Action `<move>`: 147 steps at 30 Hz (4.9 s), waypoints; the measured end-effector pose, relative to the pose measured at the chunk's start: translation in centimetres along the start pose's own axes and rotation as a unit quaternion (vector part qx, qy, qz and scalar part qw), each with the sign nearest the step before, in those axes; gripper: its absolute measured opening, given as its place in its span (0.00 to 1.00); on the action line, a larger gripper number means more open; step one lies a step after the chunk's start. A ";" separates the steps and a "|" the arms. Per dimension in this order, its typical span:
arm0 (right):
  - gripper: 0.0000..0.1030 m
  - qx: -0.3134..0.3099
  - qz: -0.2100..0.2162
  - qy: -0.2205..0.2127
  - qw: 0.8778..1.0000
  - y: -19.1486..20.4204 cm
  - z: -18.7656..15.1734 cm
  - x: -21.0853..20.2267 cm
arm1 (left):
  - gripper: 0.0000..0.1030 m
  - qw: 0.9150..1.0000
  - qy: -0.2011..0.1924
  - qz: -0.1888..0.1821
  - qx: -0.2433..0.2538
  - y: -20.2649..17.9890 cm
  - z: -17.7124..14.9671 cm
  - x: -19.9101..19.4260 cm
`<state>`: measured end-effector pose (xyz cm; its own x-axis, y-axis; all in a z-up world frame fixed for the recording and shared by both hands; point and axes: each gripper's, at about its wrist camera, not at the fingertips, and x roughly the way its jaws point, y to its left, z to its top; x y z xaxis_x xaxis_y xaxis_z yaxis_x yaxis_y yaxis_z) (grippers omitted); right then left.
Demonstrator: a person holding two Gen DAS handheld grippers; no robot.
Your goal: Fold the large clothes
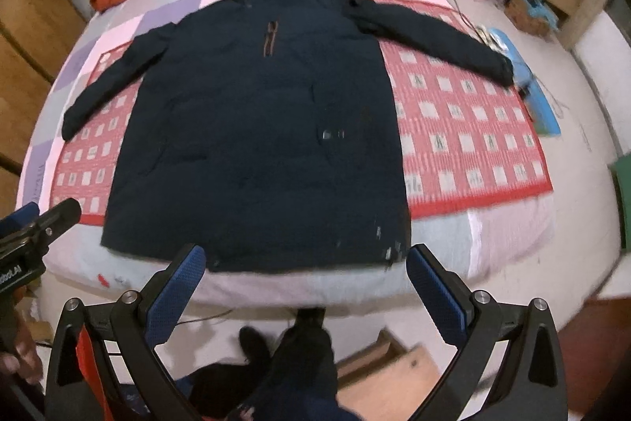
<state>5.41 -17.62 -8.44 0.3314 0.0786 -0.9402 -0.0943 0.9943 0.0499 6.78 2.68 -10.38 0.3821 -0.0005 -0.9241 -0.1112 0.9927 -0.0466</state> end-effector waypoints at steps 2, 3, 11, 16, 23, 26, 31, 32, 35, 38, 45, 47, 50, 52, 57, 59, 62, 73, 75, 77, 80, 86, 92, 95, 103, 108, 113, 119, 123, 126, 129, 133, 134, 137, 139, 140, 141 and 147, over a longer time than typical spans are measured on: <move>1.00 -0.031 -0.006 -0.011 0.999 -0.8 1.1 1.7 | 1.00 1.000 0.000 -0.002 -0.007 -0.3 0.5 1.5; 1.00 -0.048 -0.008 -0.012 0.999 -1.3 1.8 2.9 | 1.00 1.000 0.001 -0.003 -0.012 -0.4 0.8 2.4; 1.00 -0.071 -0.021 -0.012 0.997 -2.3 5.8 12.4 | 1.00 0.999 0.006 0.028 -0.044 2.1 3.0 11.2; 1.00 -0.094 -0.041 -0.035 0.994 -0.7 8.2 19.7 | 1.00 0.999 0.002 0.045 -0.024 4.5 4.9 19.1; 1.00 -0.132 -0.040 -0.085 0.987 4.3 14.1 29.8 | 1.00 0.998 -0.045 0.052 0.002 7.5 10.6 28.5; 1.00 -0.189 -0.037 -0.119 0.974 6.1 15.7 33.4 | 1.00 0.998 -0.052 0.041 -0.004 9.7 12.1 31.9; 1.00 -0.123 0.010 -0.137 0.983 -0.7 16.7 35.2 | 1.00 0.995 -0.089 0.019 -0.049 15.0 11.7 32.3; 0.97 -0.108 0.016 -0.137 0.985 -2.7 16.4 35.1 | 1.00 0.995 -0.092 0.023 -0.043 15.5 11.4 32.1; 0.77 -0.159 0.044 -0.136 0.977 -5.1 15.0 34.2 | 1.00 0.994 -0.098 0.052 -0.019 16.7 10.6 31.4; 0.77 -0.179 0.037 -0.112 0.977 -4.8 15.1 33.6 | 1.00 0.994 -0.087 0.057 -0.015 17.6 10.6 30.8; 0.89 -0.171 0.042 -0.173 0.969 -0.4 21.2 32.2 | 1.00 0.992 -0.114 0.032 0.042 12.3 17.2 31.7; 0.90 -0.169 0.018 -0.169 0.971 1.4 24.5 33.7 | 1.00 0.993 -0.109 0.022 0.042 10.5 20.0 33.4; 0.90 -0.171 -0.009 -0.140 0.975 3.6 28.8 37.2 | 1.00 0.995 -0.093 0.022 0.041 9.1 22.8 35.8; 0.90 -0.170 0.001 -0.118 0.978 3.3 30.1 38.9 | 1.00 0.995 -0.091 0.032 0.036 9.5 23.9 36.7; 0.92 -0.085 -0.028 -0.109 0.990 -5.5 30.9 39.3 | 1.00 0.992 -0.104 0.071 -0.011 15.1 23.2 37.1; 0.93 -0.043 -0.065 -0.106 0.991 -10.5 29.8 38.8 | 1.00 0.989 -0.114 0.088 -0.020 16.8 21.8 36.8; 0.94 0.018 -0.079 -0.099 0.992 -15.6 27.4 37.5 | 1.00 0.990 -0.110 0.078 -0.045 18.5 20.0 36.3; 0.94 0.004 -0.085 -0.100 0.991 -15.9 17.2 34.7 | 1.00 0.988 -0.095 0.120 -0.029 18.8 14.1 33.2; 0.94 0.044 -0.078 -0.097 0.991 -17.0 15.8 33.6 | 1.00 0.987 -0.092 0.126 -0.023 18.5 13.7 32.6; 0.94 0.060 -0.055 -0.093 0.992 -17.5 15.7 33.1 | 1.00 0.989 -0.094 0.113 -0.017 17.8 13.1 31.9; 0.94 0.047 -0.033 -0.081 0.995 -17.2 16.7 33.6 | 1.00 0.990 -0.102 0.095 -0.008 16.1 12.4 31.1; 0.84 -0.010 -0.041 -0.060 0.997 -16.6 17.7 34.5 | 1.00 0.990 -0.098 0.096 -0.017 14.4 11.6 31.0; 0.69 0.040 -0.099 -0.081 0.991 -20.2 15.2 32.3 | 1.00 0.988 -0.127 0.092 0.009 11.4 12.9 29.9; 0.66 -0.046 -0.084 -0.125 0.988 -16.3 14.1 30.1 | 1.00 0.988 -0.140 0.063 0.022 8.1 14.3 29.9; 0.66 -0.008 -0.122 -0.104 0.987 -20.9 11.2 30.5 | 1.00 0.987 -0.148 0.016 0.060 -2.0 19.0 32.3; 0.68 0.085 -0.158 -0.098 0.979 -29.3 11.0 28.2 | 1.00 0.985 -0.151 0.059 0.059 -4.0 21.5 34.6; 0.85 0.231 -0.138 -0.107 0.957 -38.6 13.4 26.7 | 1.00 0.983 -0.159 0.077 0.046 -3.8 20.7 36.0; 0.86 0.379 -0.074 -0.105 0.916 -45.1 18.2 29.1 | 1.00 0.977 -0.179 0.104 0.059 -4.4 20.1 36.0; 0.86 0.447 -0.051 -0.084 0.889 -46.9 19.9 32.4 | 1.00 0.975 -0.184 0.108 0.059 -4.5 20.0 36.2; 0.86 0.500 -0.023 -0.086 0.862 -45.7 21.0 34.6 | 1.00 0.974 -0.187 0.109 0.059 -4.5 20.0 36.3; 0.89 0.538 -0.017 -0.093 0.838 -46.7 21.8 36.0 | 1.00 0.973 -0.191 0.113 0.060 -4.6 20.0 36.4; 0.38 0.543 -0.012 -0.155 0.825 -46.5 22.4 34.2 | 1.00 0.972 -0.195 0.118 0.062 -4.7 19.9 36.4; 0.15 0.541 -0.029 -0.161 0.825 -46.6 22.6 33.7 | 1.00 0.972 -0.196 0.118 0.062 -4.8 19.9 36.4; 0.08 0.527 -0.038 -0.199 0.826 -46.8 22.7 31.3 | 1.00 0.971 -0.197 0.119 0.061 -4.8 19.9 36.4; 0.07 0.507 -0.054 -0.217 0.832 -46.6 24.0 29.6 | 1.00 0.971 -0.197 0.118 0.061 -4.8 19.9 36.4; 0.07 0.500 -0.061 -0.223 0.834 -46.5 24.9 29.1 | 1.00 0.971 -0.198 0.118 0.061 -4.8 19.9 36.4; 0.06 0.493 -0.070 -0.230 0.836 -46.2 25.6 28.3 | 1.00 0.971 -0.198 0.117 0.060 -4.8 19.9 36.4; 0.06 0.375 -0.171 -0.280 0.867 -40.4 32.8 23.1 | 1.00 0.971 -0.199 0.115 0.058 -4.8 19.9 36.5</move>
<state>47.68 -53.62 -21.16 0.6429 -0.4160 -0.6431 0.6670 0.7169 0.2031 39.48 0.34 -36.32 0.6868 0.2468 -0.6836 -0.1401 0.9679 0.2087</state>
